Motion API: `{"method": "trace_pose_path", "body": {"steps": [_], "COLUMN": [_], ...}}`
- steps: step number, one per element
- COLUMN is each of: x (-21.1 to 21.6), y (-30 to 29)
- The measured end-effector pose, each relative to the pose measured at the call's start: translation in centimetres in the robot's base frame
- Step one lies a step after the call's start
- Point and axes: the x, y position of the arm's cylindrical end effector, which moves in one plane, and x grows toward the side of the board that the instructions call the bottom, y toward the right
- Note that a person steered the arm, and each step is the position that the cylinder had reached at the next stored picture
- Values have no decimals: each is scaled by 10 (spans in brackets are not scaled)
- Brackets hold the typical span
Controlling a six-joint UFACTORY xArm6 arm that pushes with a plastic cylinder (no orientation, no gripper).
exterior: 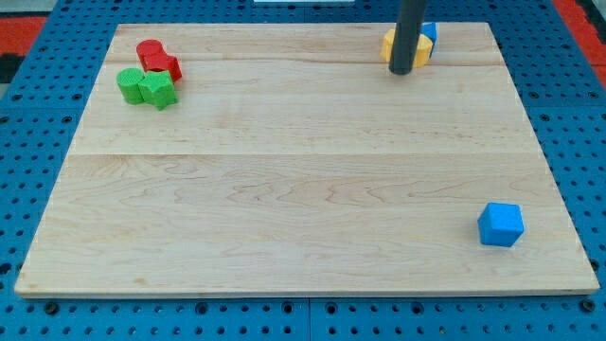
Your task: Move the blue cube towards the group of blocks
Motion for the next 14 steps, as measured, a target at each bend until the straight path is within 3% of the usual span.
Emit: {"method": "trace_pose_path", "body": {"steps": [2, 3, 4, 5, 8, 14], "x": [106, 182, 262, 290, 203, 93], "y": [110, 129, 130, 80, 70, 117]}}
